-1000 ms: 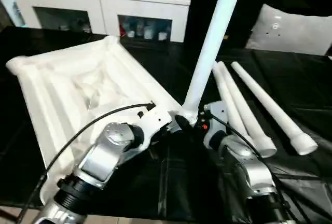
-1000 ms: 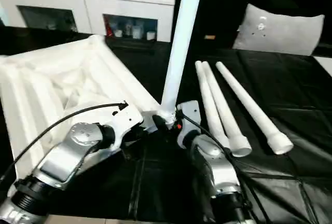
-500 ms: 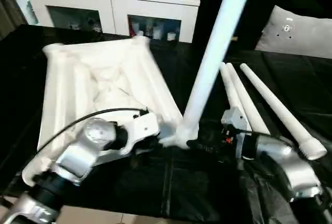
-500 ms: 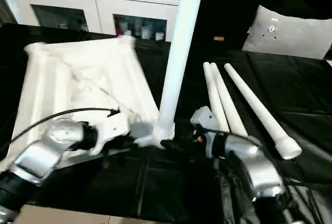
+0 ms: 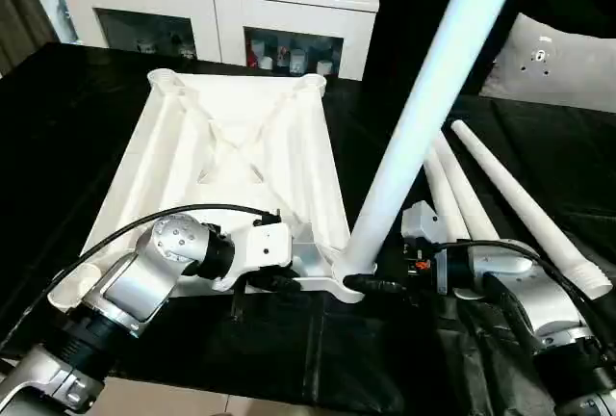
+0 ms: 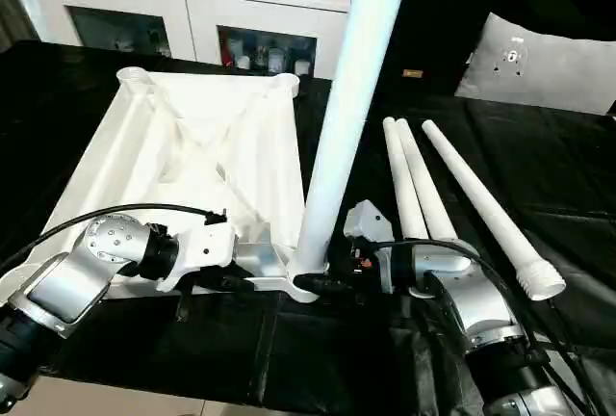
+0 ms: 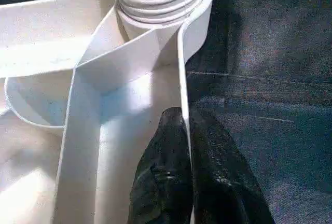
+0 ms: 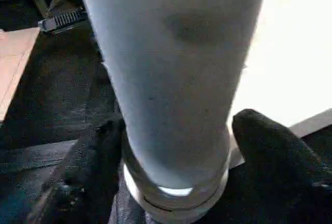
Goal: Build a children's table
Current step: Rotate leg to tighten
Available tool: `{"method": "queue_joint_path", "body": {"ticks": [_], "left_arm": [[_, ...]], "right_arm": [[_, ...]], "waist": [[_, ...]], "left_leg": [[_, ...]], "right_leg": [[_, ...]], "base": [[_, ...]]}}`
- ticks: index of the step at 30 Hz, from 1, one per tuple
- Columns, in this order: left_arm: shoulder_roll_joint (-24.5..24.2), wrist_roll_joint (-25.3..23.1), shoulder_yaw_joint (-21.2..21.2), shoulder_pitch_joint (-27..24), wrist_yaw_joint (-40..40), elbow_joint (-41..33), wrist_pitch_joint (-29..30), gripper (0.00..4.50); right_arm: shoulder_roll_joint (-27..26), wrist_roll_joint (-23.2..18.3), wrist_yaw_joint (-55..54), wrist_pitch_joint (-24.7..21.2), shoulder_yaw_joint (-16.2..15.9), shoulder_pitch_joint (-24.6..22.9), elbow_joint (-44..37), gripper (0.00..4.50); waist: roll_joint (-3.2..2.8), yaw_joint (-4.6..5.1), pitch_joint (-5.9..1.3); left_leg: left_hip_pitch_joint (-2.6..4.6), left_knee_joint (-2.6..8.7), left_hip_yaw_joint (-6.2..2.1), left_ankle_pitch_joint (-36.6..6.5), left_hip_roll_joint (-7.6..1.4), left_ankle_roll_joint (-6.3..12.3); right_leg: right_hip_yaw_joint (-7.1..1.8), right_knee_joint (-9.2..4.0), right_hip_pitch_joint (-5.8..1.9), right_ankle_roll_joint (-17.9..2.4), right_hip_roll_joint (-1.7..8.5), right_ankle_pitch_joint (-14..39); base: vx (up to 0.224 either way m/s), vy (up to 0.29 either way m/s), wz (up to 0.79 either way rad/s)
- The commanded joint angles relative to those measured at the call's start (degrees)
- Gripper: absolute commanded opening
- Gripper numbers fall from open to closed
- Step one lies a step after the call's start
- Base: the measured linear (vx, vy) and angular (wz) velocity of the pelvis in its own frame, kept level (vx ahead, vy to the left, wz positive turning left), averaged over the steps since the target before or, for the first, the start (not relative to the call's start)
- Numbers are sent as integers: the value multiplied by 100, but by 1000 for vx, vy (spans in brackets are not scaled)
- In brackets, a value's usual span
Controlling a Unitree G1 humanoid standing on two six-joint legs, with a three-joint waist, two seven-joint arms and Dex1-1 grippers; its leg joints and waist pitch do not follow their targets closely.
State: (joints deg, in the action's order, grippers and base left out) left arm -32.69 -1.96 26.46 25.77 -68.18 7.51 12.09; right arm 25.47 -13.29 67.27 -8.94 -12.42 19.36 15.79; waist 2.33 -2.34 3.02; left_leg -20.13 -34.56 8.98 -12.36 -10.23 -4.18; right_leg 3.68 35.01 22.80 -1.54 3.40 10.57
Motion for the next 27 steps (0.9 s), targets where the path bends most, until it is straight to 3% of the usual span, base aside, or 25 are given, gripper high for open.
{"method": "queue_joint_path", "body": {"ticks": [1,5,10,13,17,18,22,23,25,27], "left_arm": [[-30,-94,203,51,-179,66,-126,0],[-17,-80,172,38,-189,88,-151,0],[63,-41,135,-45,-100,47,-21,0],[278,61,-12,-103,211,-83,371,0],[539,172,-225,-150,633,-274,947,0],[800,150,-401,-145,1092,-420,1463,0],[1250,92,-650,-108,1748,-577,2150,0],[1594,52,-804,-52,2186,-555,2420,0],[1998,-37,-893,10,2666,-573,2685,0],[2168,-83,-874,11,2845,-619,2772,0]], "right_arm": [[46,-5,62,65,10,120,100,324],[28,-16,131,36,7,82,77,285],[-127,-88,-75,-201,-23,-163,-138,269],[-422,-217,-511,-551,40,-352,-337,265],[-827,-122,-1251,-782,103,-475,-418,265],[-1263,-31,-1991,-1030,195,-494,-385,265],[-1840,154,-2942,-1347,284,-465,-344,264],[-2101,242,-3343,-1602,297,-409,-291,264],[-2412,355,-3785,-1837,302,-323,-184,264],[-2534,509,-4036,-1766,264,-269,-82,264]], "waist": [[6,20,-332],[-2,13,-340],[2,8,-341],[22,10,-328],[22,74,-292],[-24,89,-294],[2,219,-290],[-12,255,-288],[-13,268,-293],[-14,262,-303]], "left_leg": [[-12,409,-29,-691,-293,330],[-19,406,-31,-607,-294,332],[-16,409,-28,-557,-294,346],[-16,426,-37,-682,-298,276],[-2,467,-59,-1199,-285,61],[-15,477,-81,-1248,-281,20],[-23,469,-97,-1421,-242,-108],[-17,461,-88,-1448,-236,-87],[6,439,-84,-1448,-231,-57],[-21,447,-91,-1406,-230,-21]], "right_leg": [[-308,-410,-311,-1203,465,1339],[-308,-397,-317,-1182,460,1261],[-311,-387,-318,-1207,458,1157],[-299,-413,-316,-1145,466,1437],[-290,-511,-268,-837,461,2416],[-285,-516,-273,-769,466,2509],[-258,-584,-235,-620,458,2881],[-270,-596,-220,-585,438,2911],[-268,-613,-192,-616,427,2872],[-262,-613,-210,-587,432,2783]], "base": [[0,0,0],[0,0,0],[0,0,0],[0,0,0],[0,0,0],[0,0,0],[0,0,0],[0,0,0],[0,0,0],[0,0,0]]}}
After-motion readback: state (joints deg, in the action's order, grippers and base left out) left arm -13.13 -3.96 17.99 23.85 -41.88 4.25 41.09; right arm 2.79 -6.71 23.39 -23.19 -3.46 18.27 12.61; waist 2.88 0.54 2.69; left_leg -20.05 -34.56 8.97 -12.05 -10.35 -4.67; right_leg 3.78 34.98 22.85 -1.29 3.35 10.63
